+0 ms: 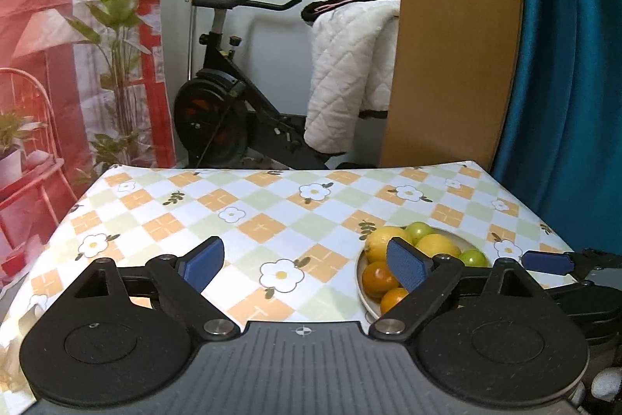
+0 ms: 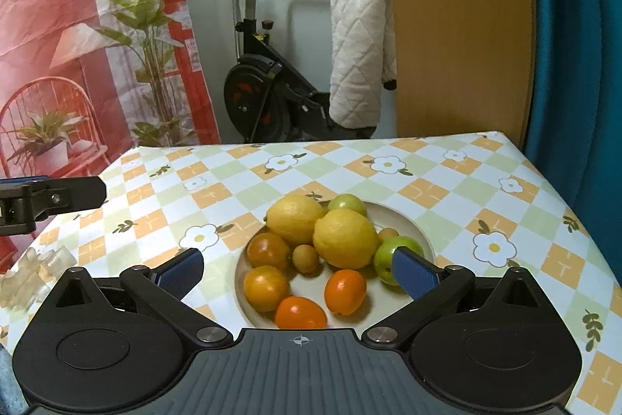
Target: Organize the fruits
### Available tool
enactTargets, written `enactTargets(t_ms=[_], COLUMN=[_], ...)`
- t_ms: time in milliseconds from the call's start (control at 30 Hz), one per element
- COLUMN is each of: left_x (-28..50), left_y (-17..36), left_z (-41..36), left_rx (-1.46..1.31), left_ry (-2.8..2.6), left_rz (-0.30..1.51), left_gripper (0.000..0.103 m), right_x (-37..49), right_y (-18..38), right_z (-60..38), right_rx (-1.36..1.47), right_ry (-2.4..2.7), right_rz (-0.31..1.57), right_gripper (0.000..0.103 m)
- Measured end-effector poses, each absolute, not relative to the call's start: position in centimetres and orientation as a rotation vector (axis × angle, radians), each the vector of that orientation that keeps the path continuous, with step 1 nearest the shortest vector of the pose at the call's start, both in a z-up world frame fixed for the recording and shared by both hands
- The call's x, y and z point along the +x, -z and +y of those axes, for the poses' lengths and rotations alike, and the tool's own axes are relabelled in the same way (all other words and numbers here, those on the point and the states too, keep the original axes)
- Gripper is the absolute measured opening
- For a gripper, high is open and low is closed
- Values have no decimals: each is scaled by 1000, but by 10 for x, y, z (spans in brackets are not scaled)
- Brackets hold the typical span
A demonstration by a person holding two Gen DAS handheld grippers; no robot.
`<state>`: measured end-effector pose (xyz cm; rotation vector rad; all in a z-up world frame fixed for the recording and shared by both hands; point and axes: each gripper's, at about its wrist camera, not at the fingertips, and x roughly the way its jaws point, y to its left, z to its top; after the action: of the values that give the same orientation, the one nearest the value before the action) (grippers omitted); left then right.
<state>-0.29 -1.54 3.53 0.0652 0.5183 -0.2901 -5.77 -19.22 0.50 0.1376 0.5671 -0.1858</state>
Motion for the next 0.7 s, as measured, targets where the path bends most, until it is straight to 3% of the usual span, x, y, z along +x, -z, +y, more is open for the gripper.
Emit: enactTargets(t_ms=[700], left_x=[-5], left_y=[-32], left_z=[-13], left_rx=[43], left_ry=[295], left_rz=[529], left_gripper=[93], right_x=[-61], right_y=[-8], right_z=[-186], right_rx=[113], right_ry=[197], right_rz=[560], right_gripper=[102])
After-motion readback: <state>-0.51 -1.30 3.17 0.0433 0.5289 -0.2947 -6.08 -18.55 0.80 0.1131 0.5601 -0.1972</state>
